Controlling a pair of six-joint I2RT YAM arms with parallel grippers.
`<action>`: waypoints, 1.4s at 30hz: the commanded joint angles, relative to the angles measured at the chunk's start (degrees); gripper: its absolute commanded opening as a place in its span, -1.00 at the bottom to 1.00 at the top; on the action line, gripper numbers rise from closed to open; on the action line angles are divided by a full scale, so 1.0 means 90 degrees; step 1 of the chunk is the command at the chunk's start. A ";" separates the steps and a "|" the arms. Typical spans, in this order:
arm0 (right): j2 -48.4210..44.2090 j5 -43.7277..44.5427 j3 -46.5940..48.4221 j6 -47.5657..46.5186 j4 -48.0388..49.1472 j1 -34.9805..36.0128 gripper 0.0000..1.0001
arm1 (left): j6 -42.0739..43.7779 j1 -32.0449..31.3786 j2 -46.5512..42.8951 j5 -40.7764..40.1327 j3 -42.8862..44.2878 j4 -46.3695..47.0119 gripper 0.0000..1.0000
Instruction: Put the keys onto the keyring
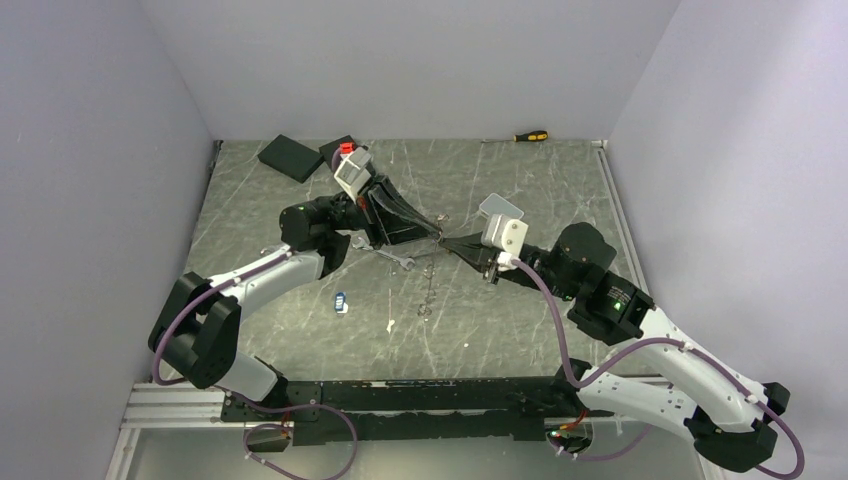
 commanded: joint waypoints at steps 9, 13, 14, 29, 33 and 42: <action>-0.0013 -0.0423 0.0180 0.0041 0.0481 -0.0008 -1.00 | 0.0710 -0.0156 -0.0093 0.0548 -0.0399 -0.0244 -0.43; -0.0064 -0.0534 0.0082 0.0144 0.0302 -0.0015 -1.00 | 0.1502 -0.0081 -0.0409 0.0796 -0.0414 -0.1312 -0.28; -0.0076 -0.0536 0.0035 0.0174 0.0266 -0.0019 -1.00 | 0.1717 -0.0048 -0.0500 0.0835 -0.0418 -0.1620 -0.27; -0.0190 -0.0704 -0.0258 0.0339 -0.0078 -0.0029 -1.00 | 0.5676 0.0174 -0.1812 0.0470 -0.0054 -0.7129 -0.28; -0.0110 -0.0805 -0.0285 0.0377 -0.0076 -0.0024 -1.00 | 0.6498 0.0153 -0.1871 0.0295 0.0298 -0.8172 -0.27; 0.0039 0.0482 -0.1196 0.1153 0.0480 -0.0029 -1.00 | 0.7286 0.0152 -0.2524 -0.2521 -0.0219 -0.9081 -0.09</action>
